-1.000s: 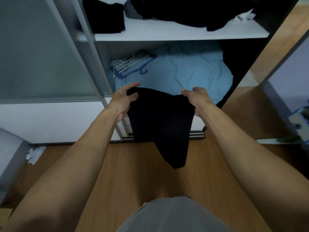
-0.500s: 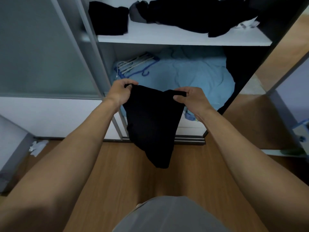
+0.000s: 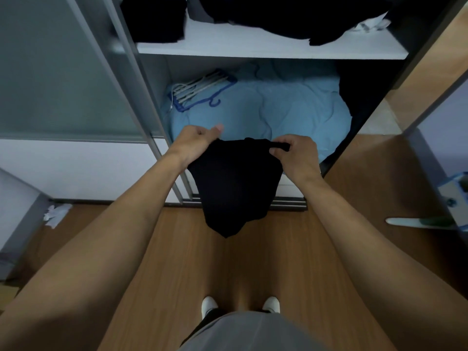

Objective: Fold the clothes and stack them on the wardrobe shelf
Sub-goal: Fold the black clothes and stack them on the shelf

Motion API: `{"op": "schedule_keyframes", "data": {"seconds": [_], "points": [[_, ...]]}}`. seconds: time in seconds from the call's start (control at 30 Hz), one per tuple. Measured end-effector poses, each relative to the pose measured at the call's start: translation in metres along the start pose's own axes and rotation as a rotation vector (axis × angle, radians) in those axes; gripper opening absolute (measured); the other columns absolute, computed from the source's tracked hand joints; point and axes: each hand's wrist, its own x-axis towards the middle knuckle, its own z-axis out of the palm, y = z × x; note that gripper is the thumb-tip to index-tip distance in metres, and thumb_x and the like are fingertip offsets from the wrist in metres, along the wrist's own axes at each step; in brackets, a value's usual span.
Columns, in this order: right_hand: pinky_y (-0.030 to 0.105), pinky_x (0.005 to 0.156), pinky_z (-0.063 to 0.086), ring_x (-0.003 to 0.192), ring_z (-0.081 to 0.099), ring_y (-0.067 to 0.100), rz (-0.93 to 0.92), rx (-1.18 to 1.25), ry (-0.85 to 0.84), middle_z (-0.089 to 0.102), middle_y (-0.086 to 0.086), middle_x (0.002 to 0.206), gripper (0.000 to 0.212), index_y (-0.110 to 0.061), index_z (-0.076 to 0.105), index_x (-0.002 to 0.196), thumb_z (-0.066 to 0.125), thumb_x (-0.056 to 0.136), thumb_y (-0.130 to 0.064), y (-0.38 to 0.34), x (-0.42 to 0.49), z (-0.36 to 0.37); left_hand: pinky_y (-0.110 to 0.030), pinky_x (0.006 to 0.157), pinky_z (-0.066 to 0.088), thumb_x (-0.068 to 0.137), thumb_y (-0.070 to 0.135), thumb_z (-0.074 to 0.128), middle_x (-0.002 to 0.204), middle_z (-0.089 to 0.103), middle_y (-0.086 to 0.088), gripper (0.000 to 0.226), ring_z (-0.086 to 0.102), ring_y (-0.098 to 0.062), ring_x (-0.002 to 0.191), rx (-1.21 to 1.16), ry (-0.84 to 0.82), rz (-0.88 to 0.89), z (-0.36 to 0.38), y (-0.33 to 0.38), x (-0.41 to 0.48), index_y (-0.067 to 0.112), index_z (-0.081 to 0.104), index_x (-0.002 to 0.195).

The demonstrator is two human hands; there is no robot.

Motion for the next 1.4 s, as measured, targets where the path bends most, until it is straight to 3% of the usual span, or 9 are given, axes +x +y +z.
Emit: {"op": "schedule_keyframes", "data": {"seconds": [0.17, 0.33, 0.53, 0.77, 0.83, 0.93, 1.1, 1.23, 1.4], "points": [[0.032, 0.097, 0.051, 0.103, 0.065, 0.019, 0.014, -0.077, 0.045, 0.072, 0.005, 0.111, 0.021, -0.011, 0.071, 0.114, 0.066, 0.093, -0.016, 0.006, 0.000, -0.014, -0.019, 0.091, 0.050, 0.060, 0.048, 0.091, 0.109, 0.071, 0.008, 0.069, 0.066, -0.015, 0.105, 0.297, -0.193, 0.066, 0.001, 0.002, -0.001, 0.017, 0.070, 0.117], [0.036, 0.097, 0.048, 0.108, 0.059, 0.023, 0.006, -0.202, 0.000, 0.063, 0.008, 0.117, 0.023, -0.011, 0.064, 0.120, 0.056, 0.099, -0.018, 0.017, -0.002, -0.022, -0.020, 0.055, 0.038, 0.076, 0.028, 0.085, 0.066, 0.060, 0.007, 0.024, 0.058, -0.016, 0.071, 0.498, -0.152, 0.144, -0.002, -0.005, 0.003, 0.023, 0.064, 0.066], [0.024, 0.101, 0.035, 0.122, 0.047, 0.022, -0.125, -0.237, -0.049, 0.049, 0.009, 0.131, 0.021, -0.008, 0.063, 0.118, 0.056, 0.099, -0.014, 0.013, -0.004, -0.025, -0.032, 0.071, 0.040, 0.081, 0.035, 0.078, 0.090, 0.049, -0.001, 0.039, 0.051, -0.023, 0.086, 0.707, -0.076, 0.194, 0.006, -0.006, -0.002, 0.023, 0.043, 0.068], [0.040, 0.101, 0.045, 0.113, 0.059, 0.019, -0.197, -0.212, -0.255, 0.067, 0.002, 0.119, 0.025, -0.016, 0.063, 0.123, 0.052, 0.101, -0.021, -0.011, -0.008, -0.032, -0.017, 0.079, 0.039, 0.069, 0.045, 0.085, 0.111, 0.058, 0.015, 0.065, 0.055, -0.009, 0.101, 0.653, -0.420, 0.246, 0.023, 0.015, -0.014, 0.028, 0.053, 0.123], [0.033, 0.098, 0.047, 0.107, 0.061, 0.012, -0.226, -0.142, -0.259, 0.068, -0.001, 0.114, 0.023, -0.016, 0.065, 0.120, 0.053, 0.101, -0.018, -0.017, -0.006, -0.038, -0.010, 0.062, 0.036, 0.082, 0.039, 0.078, 0.088, 0.063, 0.011, 0.021, 0.060, -0.013, 0.087, 0.612, -0.360, 0.348, 0.037, 0.022, -0.013, 0.025, 0.063, 0.088], [0.020, 0.089, 0.049, 0.094, 0.064, -0.002, -0.169, 0.216, -0.158, 0.070, -0.007, 0.103, 0.016, -0.016, 0.068, 0.111, 0.062, 0.096, -0.015, -0.012, -0.009, -0.053, -0.021, 0.057, 0.037, 0.089, 0.034, 0.072, 0.069, 0.058, 0.010, 0.033, 0.058, -0.014, 0.069, 0.591, -0.258, 0.430, 0.045, 0.039, -0.010, 0.032, 0.053, 0.062], [0.011, 0.088, 0.050, 0.099, 0.065, -0.005, 0.063, 0.367, -0.306, 0.068, -0.011, 0.111, 0.043, -0.023, 0.060, 0.121, 0.080, 0.083, -0.021, 0.026, -0.046, -0.029, -0.028, 0.066, 0.046, 0.088, 0.030, 0.072, 0.077, 0.068, 0.000, 0.021, 0.062, -0.014, 0.072, 0.533, -0.175, 0.494, 0.044, 0.064, -0.013, 0.013, 0.069, 0.076], [0.021, 0.070, 0.047, 0.070, 0.060, -0.008, 0.150, 0.265, -0.212, 0.066, -0.007, 0.083, 0.006, -0.016, 0.062, 0.089, 0.065, 0.094, -0.016, 0.043, -0.049, 0.006, -0.034, 0.072, 0.050, 0.088, 0.027, 0.073, 0.074, 0.065, -0.002, 0.022, 0.062, -0.018, 0.073, 0.630, -0.157, 0.519, 0.040, 0.079, -0.019, 0.008, 0.070, 0.079], [0.024, 0.069, 0.051, 0.086, 0.066, 0.018, 0.323, 0.459, -0.403, 0.070, -0.001, 0.085, 0.011, -0.019, 0.066, 0.094, 0.060, 0.086, -0.014, 0.042, -0.033, 0.016, -0.037, 0.081, 0.040, 0.089, 0.047, 0.066, 0.088, 0.061, -0.001, 0.027, 0.061, -0.028, 0.095, 0.965, 0.096, 0.566, 0.025, 0.080, -0.021, 0.021, 0.070, 0.094]]}}
